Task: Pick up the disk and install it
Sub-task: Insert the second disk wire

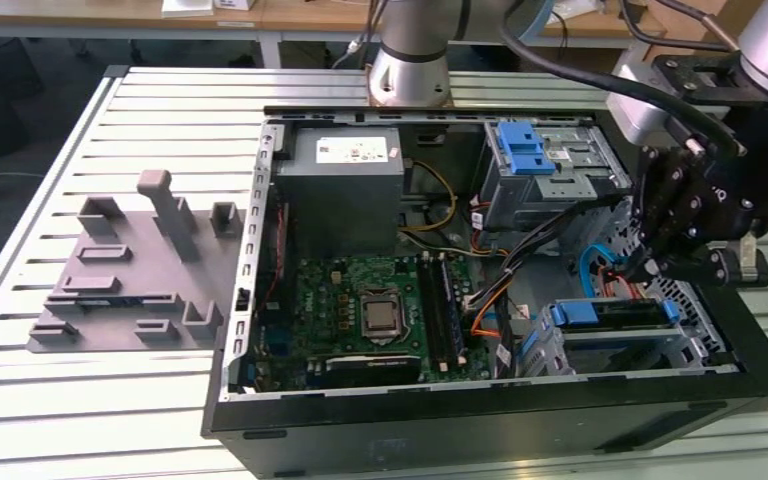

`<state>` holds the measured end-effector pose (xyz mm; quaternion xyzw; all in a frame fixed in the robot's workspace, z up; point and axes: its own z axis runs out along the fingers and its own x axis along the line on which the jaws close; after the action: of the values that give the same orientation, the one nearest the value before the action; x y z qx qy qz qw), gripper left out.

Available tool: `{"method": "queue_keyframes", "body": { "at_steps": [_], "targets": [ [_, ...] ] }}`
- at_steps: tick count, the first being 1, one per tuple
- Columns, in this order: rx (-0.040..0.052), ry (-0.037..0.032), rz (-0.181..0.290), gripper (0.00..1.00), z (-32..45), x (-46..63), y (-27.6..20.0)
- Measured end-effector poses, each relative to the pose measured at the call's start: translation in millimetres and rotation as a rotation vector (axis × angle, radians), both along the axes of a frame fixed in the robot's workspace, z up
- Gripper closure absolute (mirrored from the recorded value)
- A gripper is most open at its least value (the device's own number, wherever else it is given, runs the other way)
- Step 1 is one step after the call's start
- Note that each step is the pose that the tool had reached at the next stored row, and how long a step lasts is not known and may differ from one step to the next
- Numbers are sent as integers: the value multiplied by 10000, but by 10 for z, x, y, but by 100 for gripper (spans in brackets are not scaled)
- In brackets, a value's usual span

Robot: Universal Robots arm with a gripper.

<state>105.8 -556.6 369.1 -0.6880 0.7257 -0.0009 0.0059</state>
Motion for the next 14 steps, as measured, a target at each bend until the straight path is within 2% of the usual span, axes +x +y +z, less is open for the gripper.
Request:
{"method": "queue_keyframes", "body": {
  "at_steps": [5, 12, 13, 14],
  "targets": [
    [-2, 0, 0, 89, 1, -23, 25],
    [-2, 0, 0, 89, 0, -24, 137],
    [-1, 0, 0, 89, -1, -23, 148],
    [0, 0, 0, 83, -3, -23, 156]
  ]
}}
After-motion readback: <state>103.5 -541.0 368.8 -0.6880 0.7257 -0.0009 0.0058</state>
